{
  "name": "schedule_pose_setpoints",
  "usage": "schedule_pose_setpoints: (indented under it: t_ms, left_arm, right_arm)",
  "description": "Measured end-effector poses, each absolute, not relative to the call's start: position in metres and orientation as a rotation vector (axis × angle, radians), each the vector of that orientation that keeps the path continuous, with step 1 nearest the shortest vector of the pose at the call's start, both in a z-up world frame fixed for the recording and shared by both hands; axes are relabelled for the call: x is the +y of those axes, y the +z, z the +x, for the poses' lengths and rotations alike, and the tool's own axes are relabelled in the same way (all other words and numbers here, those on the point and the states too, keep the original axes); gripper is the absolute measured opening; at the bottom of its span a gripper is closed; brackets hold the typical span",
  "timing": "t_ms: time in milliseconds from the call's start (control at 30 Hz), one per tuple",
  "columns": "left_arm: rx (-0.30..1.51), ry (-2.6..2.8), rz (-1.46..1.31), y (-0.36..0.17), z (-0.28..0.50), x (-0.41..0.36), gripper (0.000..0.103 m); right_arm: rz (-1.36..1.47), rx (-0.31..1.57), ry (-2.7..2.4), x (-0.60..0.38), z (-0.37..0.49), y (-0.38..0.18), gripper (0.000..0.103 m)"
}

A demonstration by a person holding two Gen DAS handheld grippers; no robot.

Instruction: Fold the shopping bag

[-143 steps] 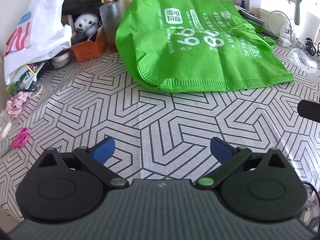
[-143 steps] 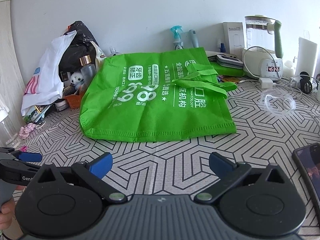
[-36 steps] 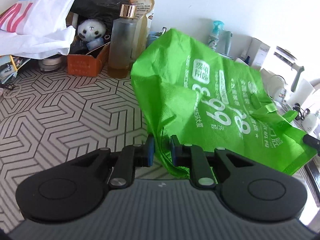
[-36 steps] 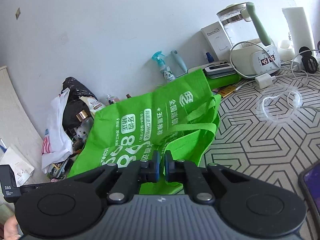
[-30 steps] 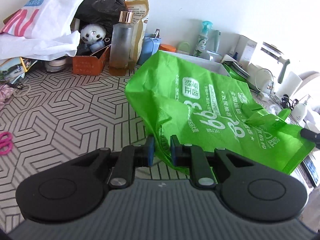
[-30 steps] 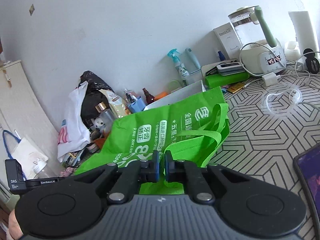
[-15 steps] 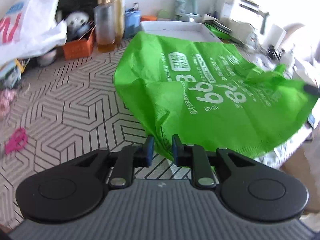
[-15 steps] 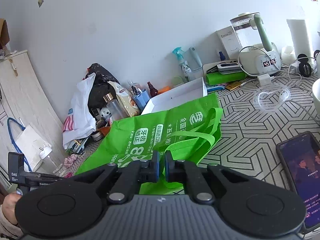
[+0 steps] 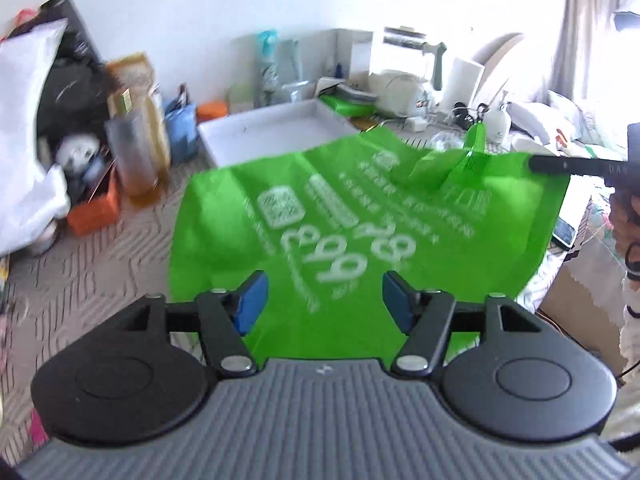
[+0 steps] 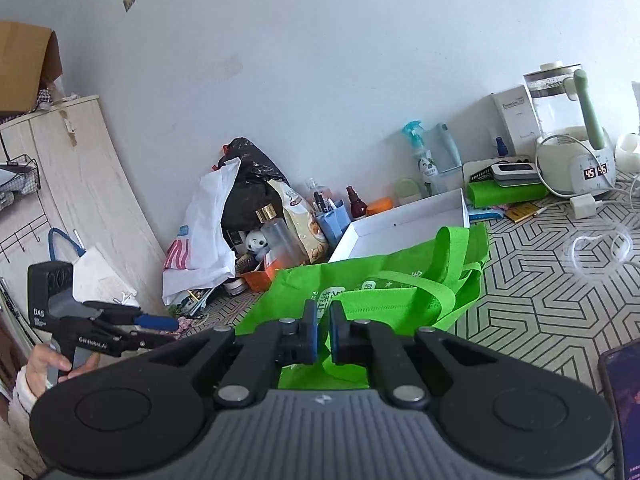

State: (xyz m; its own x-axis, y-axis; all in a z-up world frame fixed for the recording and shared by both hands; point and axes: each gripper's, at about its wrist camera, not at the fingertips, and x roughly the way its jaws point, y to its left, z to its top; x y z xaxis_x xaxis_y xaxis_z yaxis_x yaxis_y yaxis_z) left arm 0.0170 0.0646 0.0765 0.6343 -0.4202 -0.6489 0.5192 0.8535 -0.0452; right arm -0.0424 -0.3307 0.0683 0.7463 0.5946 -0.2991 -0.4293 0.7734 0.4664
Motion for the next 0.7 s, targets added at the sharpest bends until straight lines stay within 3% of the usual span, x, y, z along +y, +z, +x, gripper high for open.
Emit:
schedule_pose_setpoints:
  t_ms: [333, 567, 700]
  left_arm:
    - [0.866, -0.426, 0.351, 0.023, 0.128, 0.031, 0.070]
    - [1.001, -0.479, 0.517, -0.019, 0.125, 0.012, 0.066]
    - [1.002, -0.576, 0.523, -0.014, 0.104, 0.008, 0.068]
  right_arm:
    - [0.440, 0.456, 0.643, -0.331, -0.059, 0.058, 0.007]
    - [0.481, 0.454, 0.716, -0.334, -0.052, 0.064, 0.007]
    - [0.490, 0.453, 0.748, -0.330, -0.039, 0.067, 0.007]
